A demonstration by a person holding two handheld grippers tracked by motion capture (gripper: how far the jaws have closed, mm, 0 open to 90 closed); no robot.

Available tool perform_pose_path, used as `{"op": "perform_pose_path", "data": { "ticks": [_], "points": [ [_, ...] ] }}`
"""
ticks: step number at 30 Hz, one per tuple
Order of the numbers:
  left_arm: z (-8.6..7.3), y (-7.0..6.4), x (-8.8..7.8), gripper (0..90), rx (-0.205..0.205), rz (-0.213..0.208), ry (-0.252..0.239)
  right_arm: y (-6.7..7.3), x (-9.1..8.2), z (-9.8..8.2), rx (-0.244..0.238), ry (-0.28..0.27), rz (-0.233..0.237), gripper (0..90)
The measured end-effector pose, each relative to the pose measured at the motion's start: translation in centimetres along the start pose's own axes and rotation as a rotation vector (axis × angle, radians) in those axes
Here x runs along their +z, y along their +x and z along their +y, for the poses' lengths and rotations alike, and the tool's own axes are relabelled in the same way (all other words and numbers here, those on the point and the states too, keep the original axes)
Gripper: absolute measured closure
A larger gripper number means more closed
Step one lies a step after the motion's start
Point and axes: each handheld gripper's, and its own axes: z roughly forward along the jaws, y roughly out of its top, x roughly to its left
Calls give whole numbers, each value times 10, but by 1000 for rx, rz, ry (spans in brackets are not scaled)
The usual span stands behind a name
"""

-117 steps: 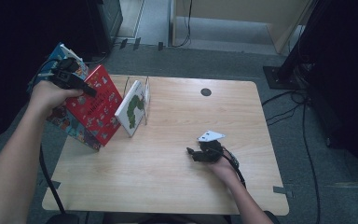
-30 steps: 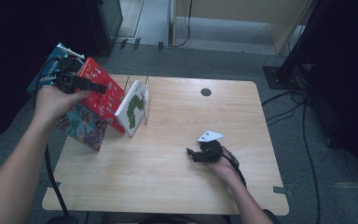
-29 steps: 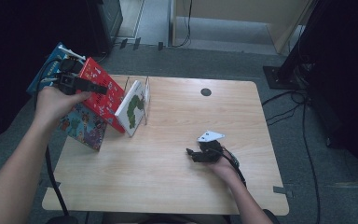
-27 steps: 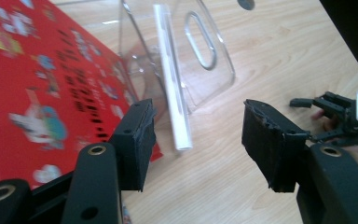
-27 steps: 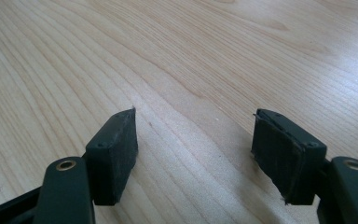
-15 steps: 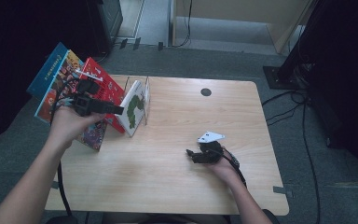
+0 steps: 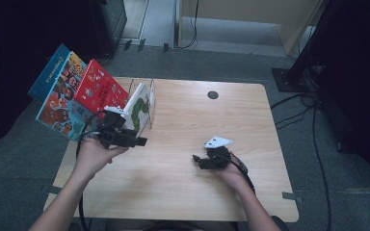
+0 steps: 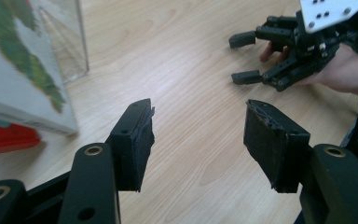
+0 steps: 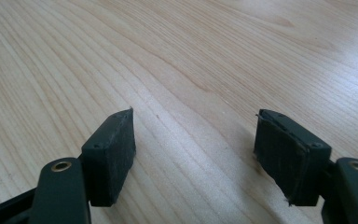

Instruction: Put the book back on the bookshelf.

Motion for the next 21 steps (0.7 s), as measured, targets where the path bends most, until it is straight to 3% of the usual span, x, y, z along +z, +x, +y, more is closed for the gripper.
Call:
{"op": "perform_pose_path", "data": {
  "ticks": [4, 5, 10, 21],
  "points": [
    [-8, 1, 17, 430, 4, -32, 6, 1, -1, -1, -3, 3, 2, 294],
    [-10, 2, 20, 431, -3, -61, -2, 1, -1, -1, -3, 2, 2, 294],
    [-17, 4, 42, 441, 6, -30, 17, 1, -1, -1, -4, 2, 3, 293],
    [-41, 5, 83, 434, 26, -41, 49, 1, -1, -1, -1, 3, 1, 291]
  ]
}}
